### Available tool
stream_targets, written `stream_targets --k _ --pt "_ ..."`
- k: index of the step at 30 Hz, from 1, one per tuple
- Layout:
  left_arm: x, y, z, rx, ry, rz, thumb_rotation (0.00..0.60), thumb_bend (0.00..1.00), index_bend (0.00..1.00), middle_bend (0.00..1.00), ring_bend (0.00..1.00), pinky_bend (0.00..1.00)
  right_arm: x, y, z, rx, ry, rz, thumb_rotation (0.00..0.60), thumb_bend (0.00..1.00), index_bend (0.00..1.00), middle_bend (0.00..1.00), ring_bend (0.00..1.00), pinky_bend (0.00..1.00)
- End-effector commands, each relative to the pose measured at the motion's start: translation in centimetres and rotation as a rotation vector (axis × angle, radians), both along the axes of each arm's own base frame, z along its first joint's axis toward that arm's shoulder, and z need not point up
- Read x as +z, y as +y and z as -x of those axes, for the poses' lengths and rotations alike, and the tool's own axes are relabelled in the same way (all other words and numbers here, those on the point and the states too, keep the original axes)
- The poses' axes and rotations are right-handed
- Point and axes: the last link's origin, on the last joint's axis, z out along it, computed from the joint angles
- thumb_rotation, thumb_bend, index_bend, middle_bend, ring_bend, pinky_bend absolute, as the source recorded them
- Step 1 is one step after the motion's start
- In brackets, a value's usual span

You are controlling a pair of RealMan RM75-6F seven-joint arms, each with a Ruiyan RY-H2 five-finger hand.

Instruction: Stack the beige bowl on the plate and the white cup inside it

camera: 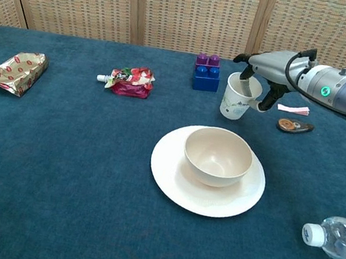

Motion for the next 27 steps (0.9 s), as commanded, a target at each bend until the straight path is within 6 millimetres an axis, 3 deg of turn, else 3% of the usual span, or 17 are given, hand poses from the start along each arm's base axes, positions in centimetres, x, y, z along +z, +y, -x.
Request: stream_targets --k 1,6,12,22,27 --pt "-0.1 0.0 0.0 -0.001 0.001 0.003 0.6 0.0 0.0 0.0 0.0 0.0 1.4 0.8 -0.6 0.053 -0.017 0.001 0.6 0.43 0.62 0.0 0.0 0.0" --pt "-0.1 0.0 0.0 -0.003 -0.001 0.01 0.6 0.0 0.0 0.0 0.0 0.0 4.1 3.1 -1.9 0.153 -0.036 -0.013 0.6 0.43 0.62 0.0 0.0 0.0" --pt "-0.2 0.1 0.1 -0.001 -0.004 0.017 0.6 0.0 0.0 0.0 0.0 0.0 6.3 8.1 -2.5 0.302 0.03 -0.05 0.6 0.43 0.62 0.0 0.0 0.0" --pt "-0.3 0.0 0.1 0.0 -0.01 0.026 0.6 0.0 0.0 0.0 0.0 0.0 5.6 12.8 -3.3 0.35 0.046 -0.136 0.6 0.44 0.62 0.0 0.0 0.0" --pt "-0.2 0.0 0.1 0.0 -0.01 0.026 0.6 0.0 0.0 0.0 0.0 0.0 4.2 13.7 -4.0 0.363 0.069 -0.159 0.6 0.44 0.62 0.0 0.0 0.0"
